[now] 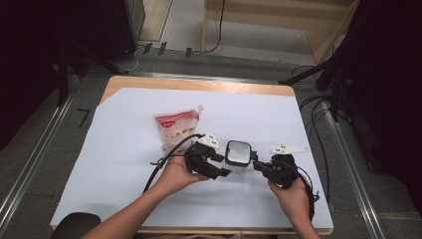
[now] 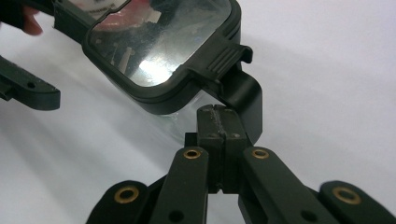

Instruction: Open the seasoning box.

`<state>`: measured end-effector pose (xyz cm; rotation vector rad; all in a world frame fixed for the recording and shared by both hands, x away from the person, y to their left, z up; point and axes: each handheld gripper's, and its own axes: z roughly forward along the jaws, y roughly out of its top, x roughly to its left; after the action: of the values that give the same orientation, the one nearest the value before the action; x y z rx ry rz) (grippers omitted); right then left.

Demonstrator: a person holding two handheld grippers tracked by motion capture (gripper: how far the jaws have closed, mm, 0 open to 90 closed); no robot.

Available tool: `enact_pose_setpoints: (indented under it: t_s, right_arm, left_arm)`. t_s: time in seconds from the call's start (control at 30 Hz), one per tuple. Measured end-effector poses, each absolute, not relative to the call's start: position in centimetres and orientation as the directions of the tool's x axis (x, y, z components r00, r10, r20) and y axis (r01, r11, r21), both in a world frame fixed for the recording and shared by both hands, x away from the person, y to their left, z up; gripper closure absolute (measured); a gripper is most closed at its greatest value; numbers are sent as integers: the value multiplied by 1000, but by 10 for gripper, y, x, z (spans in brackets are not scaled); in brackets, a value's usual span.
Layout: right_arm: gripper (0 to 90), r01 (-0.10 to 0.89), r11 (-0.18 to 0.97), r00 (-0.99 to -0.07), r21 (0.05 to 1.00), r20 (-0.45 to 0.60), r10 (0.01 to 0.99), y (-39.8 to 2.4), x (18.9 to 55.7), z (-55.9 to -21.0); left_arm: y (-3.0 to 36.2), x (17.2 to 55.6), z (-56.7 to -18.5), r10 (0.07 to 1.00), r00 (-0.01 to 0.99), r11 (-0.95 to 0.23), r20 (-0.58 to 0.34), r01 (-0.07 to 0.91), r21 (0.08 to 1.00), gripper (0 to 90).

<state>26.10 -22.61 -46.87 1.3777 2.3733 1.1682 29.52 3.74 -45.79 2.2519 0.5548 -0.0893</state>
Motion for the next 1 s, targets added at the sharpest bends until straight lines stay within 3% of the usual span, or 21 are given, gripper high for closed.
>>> enact_pose_setpoints:
  t_s: [0.4,0.57,0.8,1.0]
  right_arm:
    - [900,633,241,-547,736,204,812,-242,264,-454]
    - [900,665,224,-524,712,232,819,-246,275,-460]
    - [900,692,182,-496,698,278,822,-253,288,-463]
    - [900,705,201,-503,680,281,817,-250,290,-468]
  left_arm:
    - [37,293,-456,348,911,-599,-220,397,696,426]
    - [44,301,-449,340,926,-621,-164,352,700,392]
    - [39,311,-445,310,932,-611,-189,348,711,389]
    - [32,319,-452,301,940,-627,-162,323,709,314]
